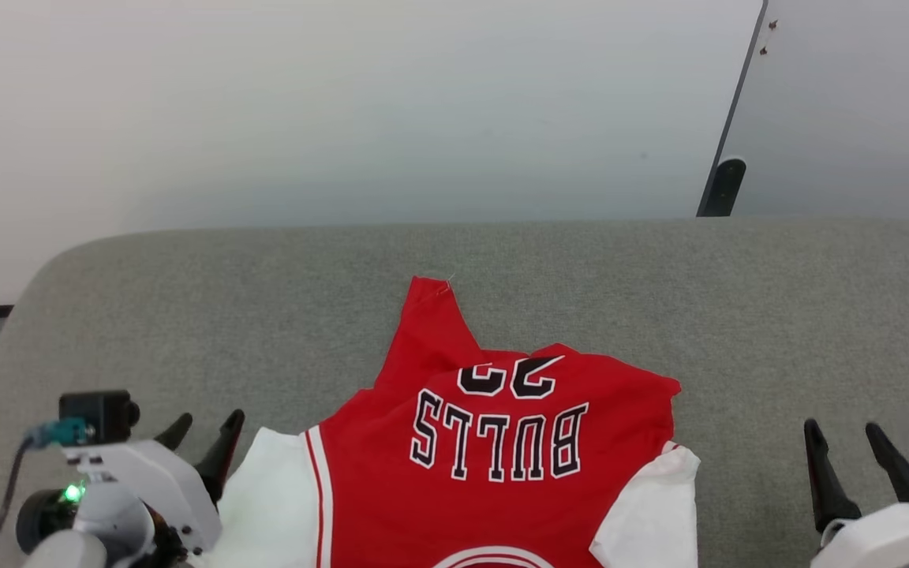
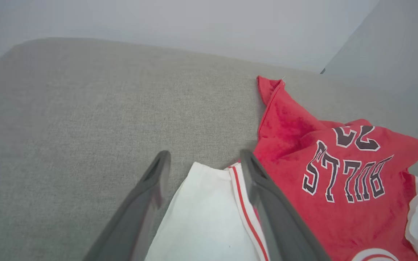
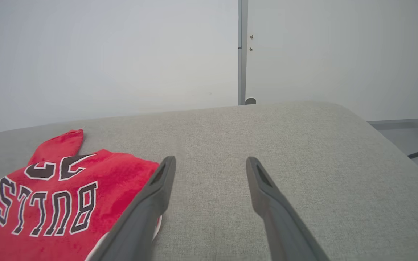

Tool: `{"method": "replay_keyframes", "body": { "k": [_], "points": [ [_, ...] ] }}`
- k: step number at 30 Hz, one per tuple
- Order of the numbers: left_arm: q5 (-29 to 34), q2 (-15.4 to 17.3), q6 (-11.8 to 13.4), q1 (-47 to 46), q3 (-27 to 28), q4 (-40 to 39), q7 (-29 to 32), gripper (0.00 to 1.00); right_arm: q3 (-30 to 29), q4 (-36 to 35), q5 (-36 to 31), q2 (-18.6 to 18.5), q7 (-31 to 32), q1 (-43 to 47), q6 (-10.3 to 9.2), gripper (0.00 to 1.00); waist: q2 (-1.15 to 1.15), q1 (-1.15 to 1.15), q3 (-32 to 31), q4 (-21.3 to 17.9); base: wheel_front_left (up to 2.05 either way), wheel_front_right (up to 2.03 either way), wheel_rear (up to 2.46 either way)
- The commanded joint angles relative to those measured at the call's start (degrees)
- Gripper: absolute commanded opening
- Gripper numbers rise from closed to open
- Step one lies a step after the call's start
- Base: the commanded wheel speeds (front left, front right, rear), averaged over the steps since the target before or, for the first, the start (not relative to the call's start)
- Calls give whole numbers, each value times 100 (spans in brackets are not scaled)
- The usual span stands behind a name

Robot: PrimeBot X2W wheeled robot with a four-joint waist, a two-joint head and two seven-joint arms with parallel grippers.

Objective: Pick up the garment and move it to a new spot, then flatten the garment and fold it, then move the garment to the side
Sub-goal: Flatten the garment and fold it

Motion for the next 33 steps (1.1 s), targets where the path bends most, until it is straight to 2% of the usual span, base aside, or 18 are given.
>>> {"method": "replay_keyframes", "body": {
  "k": [1, 4, 7, 9, 12, 16, 20, 23, 33],
  "points": [
    [68, -31, -81, 103, -9, -11, -203, 100, 12, 33, 36, -21, -53, 86, -4, 100, 0, 0, -43, 27, 0, 0, 0],
    [138, -113, -211, 220, -36, 18, -672, 100, 60, 80, 91, -48, -121, 154, -4, 100, 0, 0, -76, 85, 0, 0, 0],
    [-24, -176, -272, 293, -58, 182, -603, 100, 50, 90, 133, -85, -145, 204, -4, 100, 0, 0, -66, 146, 0, 0, 0],
    [-247, -181, -300, 244, -66, 295, -278, 100, 51, 71, 138, -122, -129, 192, -3, 100, 0, 0, -34, 183, 0, 0, 0],
    [-653, -81, -195, -17, -52, 487, 693, 100, 39, 27, 174, -173, -67, 102, -4, 100, 0, 0, 36, 217, 0, 0, 0],
    [-1029, 92, 182, -396, -63, 713, 1953, 100, 114, -54, 226, -259, 83, -74, -3, 100, 0, 0, 203, 198, 0, 0, 0],
    [-1053, 360, 625, -795, -292, 1002, 3228, 100, 190, -159, 282, -312, 148, -188, -4, 100, 0, 0, 413, 142, 0, 0, 0],
    [-1149, 376, 888, -1033, -370, 1213, 3855, 100, 221, -205, 308, -325, 161, -239, -3, 100, 0, 0, 522, 95, 0, 0, 0],
    [-1102, 365, 1167, -1290, -582, 1677, 4459, 100, 228, -194, 350, -333, 164, -332, -4, 100, 0, 0, 685, -25, 0, 0, 0]
  ]
}}
